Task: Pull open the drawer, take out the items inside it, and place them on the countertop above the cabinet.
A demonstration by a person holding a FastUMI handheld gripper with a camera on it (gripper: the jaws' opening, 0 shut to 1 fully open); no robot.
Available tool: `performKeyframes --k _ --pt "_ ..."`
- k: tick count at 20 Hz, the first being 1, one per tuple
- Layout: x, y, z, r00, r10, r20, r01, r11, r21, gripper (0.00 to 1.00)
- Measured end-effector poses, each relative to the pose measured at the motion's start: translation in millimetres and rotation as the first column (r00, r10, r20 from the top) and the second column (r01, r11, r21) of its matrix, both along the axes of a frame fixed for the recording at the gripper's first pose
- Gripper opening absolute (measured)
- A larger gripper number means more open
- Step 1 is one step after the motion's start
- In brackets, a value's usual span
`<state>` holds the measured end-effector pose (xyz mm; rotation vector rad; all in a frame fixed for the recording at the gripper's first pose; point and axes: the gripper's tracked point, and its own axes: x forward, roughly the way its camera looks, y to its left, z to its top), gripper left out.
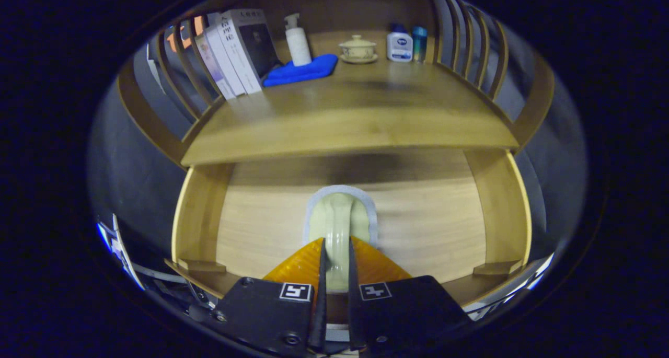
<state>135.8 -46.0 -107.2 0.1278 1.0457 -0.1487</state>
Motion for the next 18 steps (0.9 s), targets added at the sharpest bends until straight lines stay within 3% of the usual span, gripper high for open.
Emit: performKeyframes --k 10,12,18 --pt "64.1 16.1 84.3 0.991 0.045 0.125 -0.041 0.998 -0.039 0.2" --pt "85.6 12.5 95.1 0.988 0.036 0.148 -0.026 0.997 -0.071 0.2" --pt "137.9 17.9 96.8 0.989 -0.016 0.15 0.016 1.0 -0.004 0.2"
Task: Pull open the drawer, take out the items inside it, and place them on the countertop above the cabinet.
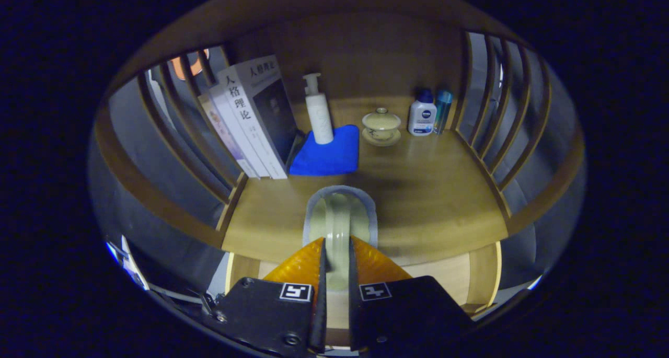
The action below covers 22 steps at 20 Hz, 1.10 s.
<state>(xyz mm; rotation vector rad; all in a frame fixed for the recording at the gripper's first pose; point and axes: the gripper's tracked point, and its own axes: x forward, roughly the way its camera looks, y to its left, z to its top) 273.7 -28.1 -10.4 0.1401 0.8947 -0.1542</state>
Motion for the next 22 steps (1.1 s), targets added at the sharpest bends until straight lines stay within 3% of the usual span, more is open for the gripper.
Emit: performKeyframes --k 6,13,17,22 --pt "38.7 -14.9 -29.3 0.996 -0.09 -0.02 0.09 0.996 -0.011 0.2" --pt "52.8 -24.3 -51.4 0.991 -0.113 -0.074 0.111 0.993 -0.026 0.22" --pt "34.2 -25.3 -50.4 0.984 -0.156 -0.086 0.155 0.988 -0.018 0.42" --pt "-2.3 -9.4 -28.1 0.996 -0.094 0.005 0.094 0.995 -0.01 0.62"
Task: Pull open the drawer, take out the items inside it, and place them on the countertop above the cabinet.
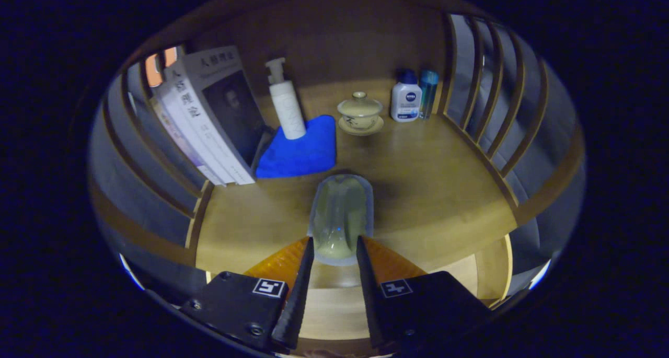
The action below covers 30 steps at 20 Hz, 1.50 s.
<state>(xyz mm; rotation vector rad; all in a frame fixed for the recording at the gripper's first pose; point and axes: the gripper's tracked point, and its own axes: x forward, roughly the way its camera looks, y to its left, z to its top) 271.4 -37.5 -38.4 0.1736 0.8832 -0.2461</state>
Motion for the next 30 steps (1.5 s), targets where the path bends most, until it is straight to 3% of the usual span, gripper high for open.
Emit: performKeyframes --k 4,8,12,20,25,30 --pt "-37.0 15.6 13.2 0.996 0.07 0.061 -0.071 0.998 -0.001 0.76" --pt "-79.7 32.2 16.5 0.981 0.146 0.128 -0.144 0.989 -0.026 0.76" --pt "-111.1 46.0 19.6 0.941 0.232 0.246 -0.214 0.972 -0.098 0.76" --pt "-180.6 57.2 8.5 0.839 0.315 0.444 -0.249 0.947 -0.203 0.77" --pt "-224.6 30.2 -26.0 0.828 0.283 0.485 -0.147 0.943 -0.299 0.77" --pt "-251.3 16.7 -68.5 0.84 0.237 0.489 -0.109 0.955 -0.275 0.77"
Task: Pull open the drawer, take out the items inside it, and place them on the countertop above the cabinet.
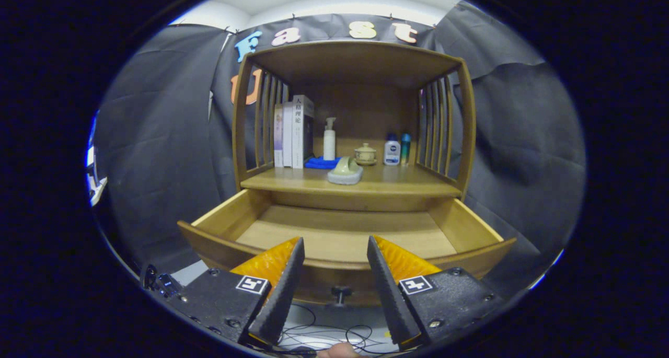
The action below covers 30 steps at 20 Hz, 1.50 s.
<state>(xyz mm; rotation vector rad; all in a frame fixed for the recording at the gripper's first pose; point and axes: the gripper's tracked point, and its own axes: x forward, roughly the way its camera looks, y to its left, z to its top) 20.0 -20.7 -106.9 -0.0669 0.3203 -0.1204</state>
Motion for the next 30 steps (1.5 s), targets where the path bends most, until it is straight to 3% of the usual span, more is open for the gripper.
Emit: performKeyframes --k 7,11,13,21,30 --pt "-9.7 -1.9 -47.4 0.999 -0.005 -0.033 0.003 0.999 -0.05 0.78" --pt "-10.8 -3.7 -70.8 0.996 -0.018 -0.089 0.017 1.0 -0.012 0.8" --pt "-10.1 -7.6 -72.9 0.995 -0.034 -0.091 0.033 0.999 -0.007 1.0" --pt "-2.0 -17.8 -77.8 0.992 -0.122 -0.018 0.121 0.99 -0.068 0.99" --pt "27.4 -18.5 -79.5 0.994 -0.106 -0.017 0.105 0.993 -0.049 0.98"
